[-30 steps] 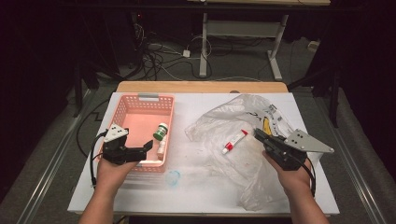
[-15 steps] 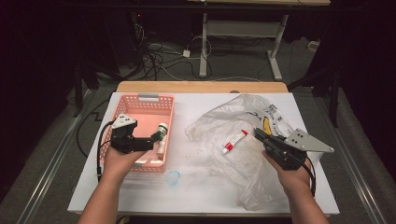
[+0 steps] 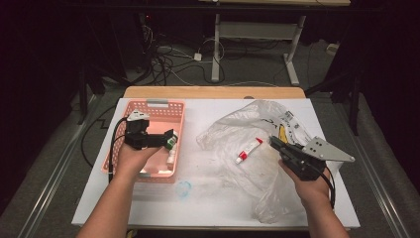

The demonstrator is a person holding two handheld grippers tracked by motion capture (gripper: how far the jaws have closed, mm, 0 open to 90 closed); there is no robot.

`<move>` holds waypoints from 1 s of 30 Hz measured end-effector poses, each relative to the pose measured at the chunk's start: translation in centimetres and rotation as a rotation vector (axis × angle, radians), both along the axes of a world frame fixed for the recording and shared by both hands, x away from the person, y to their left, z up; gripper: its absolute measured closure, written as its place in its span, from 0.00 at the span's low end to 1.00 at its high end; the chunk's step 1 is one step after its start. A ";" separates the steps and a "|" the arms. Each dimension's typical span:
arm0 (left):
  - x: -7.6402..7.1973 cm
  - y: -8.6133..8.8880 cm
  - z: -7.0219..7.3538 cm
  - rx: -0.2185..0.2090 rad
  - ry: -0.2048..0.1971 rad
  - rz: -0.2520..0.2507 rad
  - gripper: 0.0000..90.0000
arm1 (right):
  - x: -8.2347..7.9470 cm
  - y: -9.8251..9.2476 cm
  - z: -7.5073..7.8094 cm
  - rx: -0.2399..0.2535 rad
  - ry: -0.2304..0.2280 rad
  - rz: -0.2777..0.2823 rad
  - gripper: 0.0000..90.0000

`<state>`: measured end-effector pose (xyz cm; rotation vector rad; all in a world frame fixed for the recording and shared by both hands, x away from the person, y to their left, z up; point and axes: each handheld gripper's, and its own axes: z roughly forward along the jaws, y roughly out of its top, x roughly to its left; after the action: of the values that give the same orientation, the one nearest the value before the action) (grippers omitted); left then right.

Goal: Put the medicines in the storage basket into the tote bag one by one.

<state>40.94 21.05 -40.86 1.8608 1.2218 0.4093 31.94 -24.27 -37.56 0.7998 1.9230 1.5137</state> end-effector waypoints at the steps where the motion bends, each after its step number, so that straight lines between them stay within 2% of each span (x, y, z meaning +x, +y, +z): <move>1: 0.2 0.0 -0.1 0.005 0.006 0.001 0.00 | 0.0 0.0 0.0 0.000 -0.001 0.001 1.00; 3: 0.7 -0.1 -0.3 0.014 0.020 0.002 0.00 | 0.0 0.0 0.0 0.001 -0.001 0.001 1.00; 6: 1.6 0.0 -0.7 0.019 0.065 0.003 0.00 | 0.0 0.0 0.0 0.001 0.001 0.001 1.00; 16: 3.7 -0.3 -1.9 0.088 0.169 0.003 0.01 | 0.1 -0.1 0.0 0.000 0.000 0.000 1.00; 20: 4.5 -0.4 -2.4 0.098 0.225 0.010 0.04 | 0.1 -0.1 0.0 0.001 -0.001 0.001 1.00; 24: 5.1 -0.7 -2.6 0.131 0.264 -0.005 0.06 | 0.1 -0.2 -0.1 0.003 0.002 -0.001 1.00; 30: 5.6 -0.9 -2.9 0.127 0.320 -0.025 0.17 | 0.1 -0.2 -0.1 0.001 0.001 -0.001 1.00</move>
<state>46.56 20.16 -43.79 2.1064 1.4079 0.1818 32.03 -24.46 -37.63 0.8020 1.9227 1.5148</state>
